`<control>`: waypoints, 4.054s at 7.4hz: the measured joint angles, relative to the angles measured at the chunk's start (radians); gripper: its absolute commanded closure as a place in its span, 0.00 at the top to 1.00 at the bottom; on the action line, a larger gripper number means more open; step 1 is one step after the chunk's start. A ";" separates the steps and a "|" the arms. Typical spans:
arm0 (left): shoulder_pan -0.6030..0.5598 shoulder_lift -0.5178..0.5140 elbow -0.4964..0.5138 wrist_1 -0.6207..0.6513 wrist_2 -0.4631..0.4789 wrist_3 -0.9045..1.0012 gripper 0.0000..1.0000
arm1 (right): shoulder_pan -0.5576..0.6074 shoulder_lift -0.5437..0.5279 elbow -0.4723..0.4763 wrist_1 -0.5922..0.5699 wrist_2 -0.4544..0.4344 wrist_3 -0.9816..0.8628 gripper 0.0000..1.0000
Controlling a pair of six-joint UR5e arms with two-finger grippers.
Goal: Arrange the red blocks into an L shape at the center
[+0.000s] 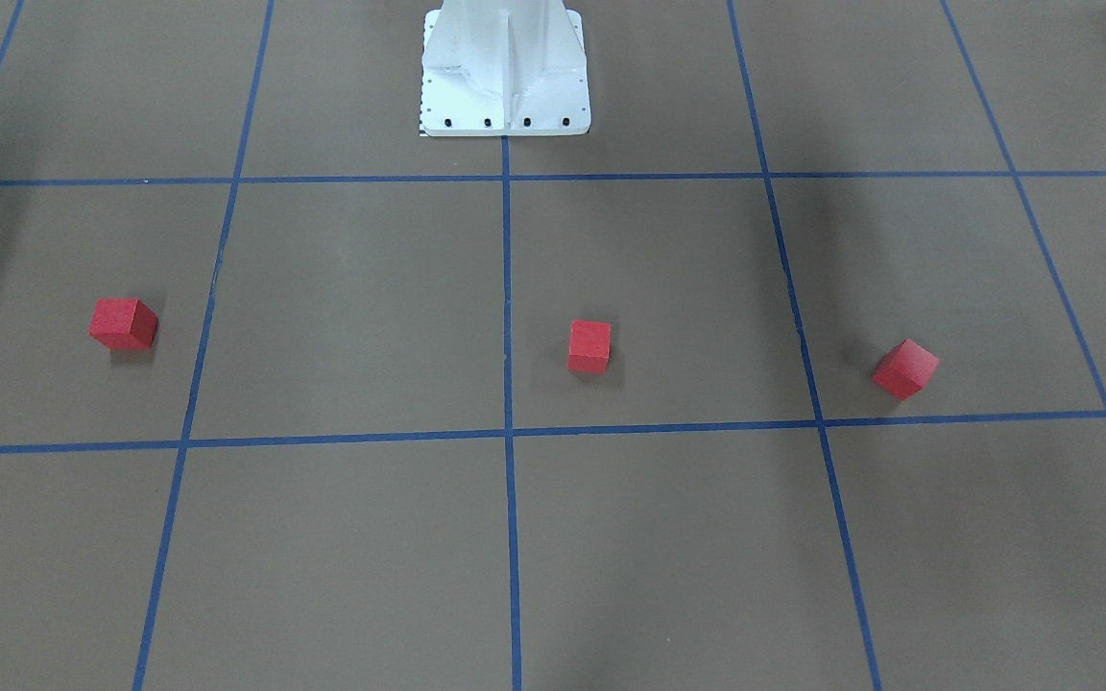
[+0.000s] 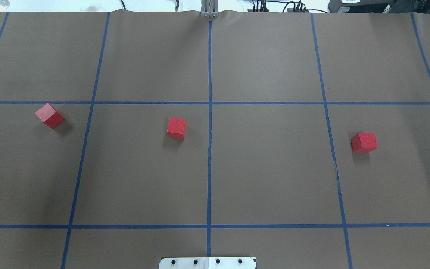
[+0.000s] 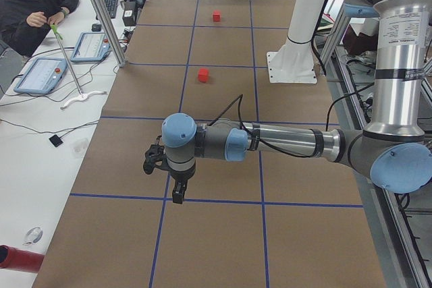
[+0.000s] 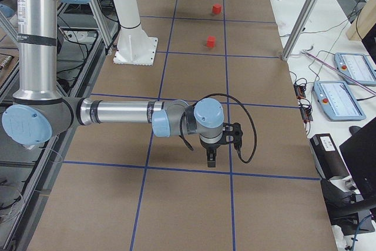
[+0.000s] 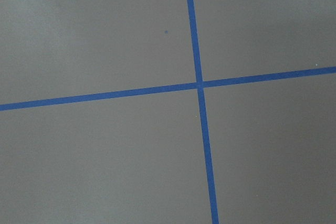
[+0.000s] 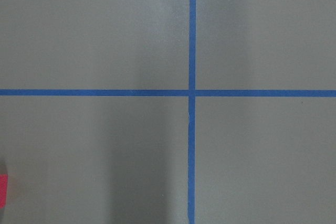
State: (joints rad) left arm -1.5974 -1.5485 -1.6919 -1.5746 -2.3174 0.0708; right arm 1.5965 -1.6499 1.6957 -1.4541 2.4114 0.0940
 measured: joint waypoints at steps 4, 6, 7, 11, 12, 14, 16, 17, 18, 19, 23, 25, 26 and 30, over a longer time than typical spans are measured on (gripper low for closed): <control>0.083 -0.109 -0.085 -0.027 0.008 -0.143 1.00 | -0.002 0.004 0.007 0.003 0.002 0.001 0.99; 0.195 -0.205 -0.133 -0.024 0.009 -0.437 1.00 | -0.004 0.007 0.007 0.002 0.011 0.001 0.99; 0.271 -0.230 -0.186 -0.026 0.025 -0.591 1.00 | -0.007 0.008 0.007 0.002 0.014 0.000 0.99; 0.752 -0.412 -0.295 -0.031 0.345 -1.042 0.99 | -0.032 0.014 0.006 0.005 0.014 -0.001 0.99; 0.870 -0.489 -0.254 -0.046 0.466 -1.132 0.99 | -0.042 0.016 0.005 0.005 0.012 -0.002 0.99; 1.005 -0.578 -0.108 -0.177 0.622 -1.211 0.99 | -0.058 0.017 0.005 0.005 0.009 -0.003 0.99; 1.048 -0.607 0.031 -0.321 0.683 -1.221 0.99 | -0.064 0.018 0.004 0.005 0.006 -0.003 0.99; 1.054 -0.613 0.060 -0.346 0.691 -1.219 0.99 | -0.064 0.018 0.003 0.005 0.005 -0.003 0.99; 1.059 -0.616 0.072 -0.355 0.693 -1.218 0.99 | -0.065 0.018 0.002 0.004 0.004 -0.003 0.99; 1.067 -0.618 0.081 -0.359 0.695 -1.218 0.99 | -0.065 0.018 0.001 0.004 0.004 -0.002 0.99; 1.093 -0.646 0.130 -0.358 0.697 -1.220 0.94 | -0.066 0.016 -0.007 0.003 0.003 -0.003 0.99; 1.096 -0.653 0.150 -0.358 0.697 -1.223 0.92 | -0.065 0.016 -0.010 0.003 0.003 -0.003 0.99; 1.099 -0.657 0.157 -0.358 0.698 -1.225 0.89 | -0.065 0.016 -0.011 0.003 0.003 -0.003 0.99; 1.109 -0.663 0.180 -0.357 0.699 -1.240 0.00 | -0.064 0.016 -0.012 0.003 0.003 -0.003 0.99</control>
State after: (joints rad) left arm -0.4885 -2.2113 -1.5115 -1.9316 -1.6187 -1.1696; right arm 1.5324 -1.6337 1.6835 -1.4511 2.4145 0.0914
